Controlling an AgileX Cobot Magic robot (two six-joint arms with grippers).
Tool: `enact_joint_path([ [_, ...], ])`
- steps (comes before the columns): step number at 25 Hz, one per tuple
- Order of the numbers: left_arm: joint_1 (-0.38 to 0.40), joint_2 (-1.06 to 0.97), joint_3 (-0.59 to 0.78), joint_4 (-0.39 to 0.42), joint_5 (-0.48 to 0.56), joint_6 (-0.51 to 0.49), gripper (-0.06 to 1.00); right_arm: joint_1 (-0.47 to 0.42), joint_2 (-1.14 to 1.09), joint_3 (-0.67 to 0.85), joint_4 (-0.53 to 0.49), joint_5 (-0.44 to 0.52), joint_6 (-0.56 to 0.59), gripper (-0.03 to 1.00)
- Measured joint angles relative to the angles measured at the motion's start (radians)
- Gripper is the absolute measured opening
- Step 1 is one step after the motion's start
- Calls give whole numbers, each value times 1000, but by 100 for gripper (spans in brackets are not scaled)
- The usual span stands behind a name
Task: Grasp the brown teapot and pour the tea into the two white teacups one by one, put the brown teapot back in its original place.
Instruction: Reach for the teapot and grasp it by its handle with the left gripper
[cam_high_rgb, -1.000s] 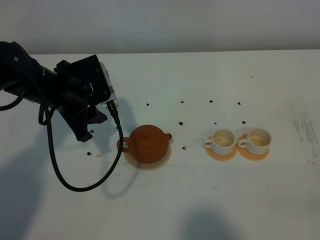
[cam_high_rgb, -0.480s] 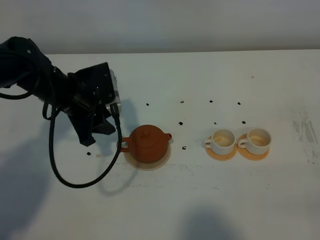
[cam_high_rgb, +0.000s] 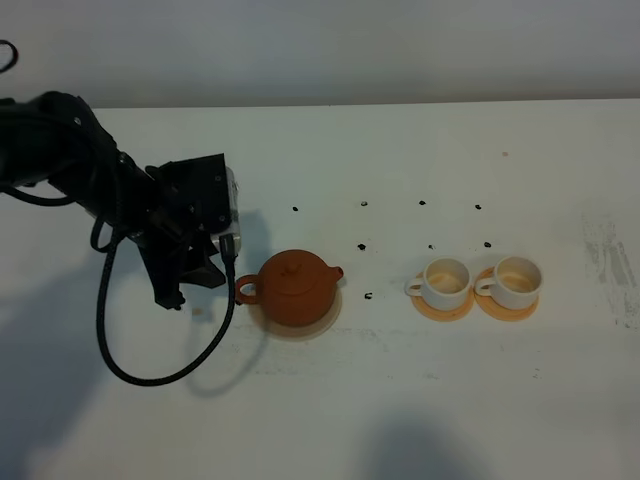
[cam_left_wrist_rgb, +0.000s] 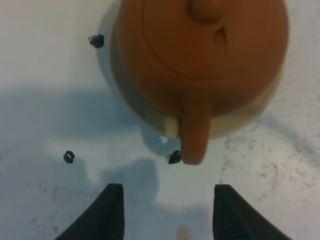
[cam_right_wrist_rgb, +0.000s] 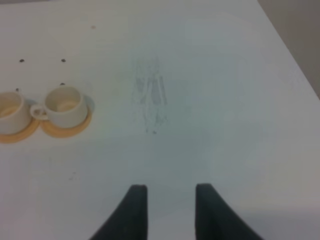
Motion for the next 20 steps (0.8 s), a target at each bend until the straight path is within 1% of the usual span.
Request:
enact_joint_path([
  [5, -2, 18, 0, -23, -9, 60, 39, 0, 0, 0, 0, 0, 0, 23],
  [11, -26, 18, 0, -39, -18, 94, 39, 0, 0, 0, 0, 0, 0, 23],
  [16, -41, 18, 0, -46, -21, 93, 39, 0, 0, 0, 0, 0, 0, 23],
  [20, -51, 18, 0, -31, -26, 50, 39, 0, 0, 0, 0, 0, 0, 23],
])
